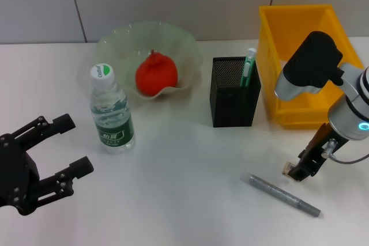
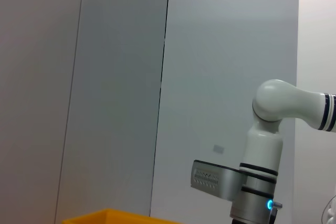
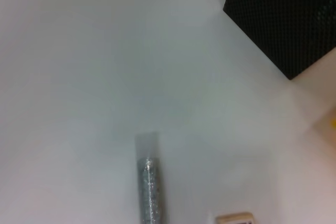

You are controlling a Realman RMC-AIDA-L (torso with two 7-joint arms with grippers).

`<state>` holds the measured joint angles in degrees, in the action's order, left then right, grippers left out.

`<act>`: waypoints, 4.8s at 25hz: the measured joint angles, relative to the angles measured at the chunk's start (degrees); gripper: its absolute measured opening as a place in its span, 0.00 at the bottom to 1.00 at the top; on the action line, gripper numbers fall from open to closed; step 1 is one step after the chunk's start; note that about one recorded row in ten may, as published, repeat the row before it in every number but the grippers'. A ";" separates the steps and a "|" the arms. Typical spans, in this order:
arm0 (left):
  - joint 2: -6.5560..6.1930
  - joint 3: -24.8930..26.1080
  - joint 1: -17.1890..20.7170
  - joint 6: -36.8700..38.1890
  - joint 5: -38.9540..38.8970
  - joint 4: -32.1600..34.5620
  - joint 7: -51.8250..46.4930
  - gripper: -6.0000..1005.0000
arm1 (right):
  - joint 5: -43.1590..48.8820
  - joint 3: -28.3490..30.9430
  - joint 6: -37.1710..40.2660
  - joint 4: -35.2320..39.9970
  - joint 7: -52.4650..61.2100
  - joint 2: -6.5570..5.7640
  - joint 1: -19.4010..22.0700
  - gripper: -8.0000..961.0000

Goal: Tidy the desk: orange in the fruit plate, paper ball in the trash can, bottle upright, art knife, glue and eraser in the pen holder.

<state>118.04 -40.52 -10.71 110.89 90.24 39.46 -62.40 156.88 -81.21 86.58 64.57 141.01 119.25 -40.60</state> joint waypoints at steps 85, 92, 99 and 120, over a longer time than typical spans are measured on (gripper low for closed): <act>-0.46 2.18 -0.31 -0.60 0.38 0.01 0.30 0.81 | -4.87 3.21 15.40 16.24 5.29 -0.16 -5.97 0.59; -0.18 1.99 -1.09 -0.73 0.38 0.01 1.09 0.81 | -4.94 -0.52 9.43 0.25 2.72 0.13 -9.07 0.55; -0.13 1.90 -1.49 -0.89 0.37 0.01 0.89 0.81 | -6.71 -5.10 3.64 -6.60 2.46 0.35 -10.54 0.48; -0.09 2.09 -1.51 -1.04 0.37 0.01 0.73 0.81 | -8.66 -13.09 -3.81 -15.69 6.57 0.56 -13.98 0.38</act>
<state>117.95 -38.43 -12.22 109.86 90.61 39.47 -61.67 148.22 -94.30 82.77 48.88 147.58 119.81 -54.57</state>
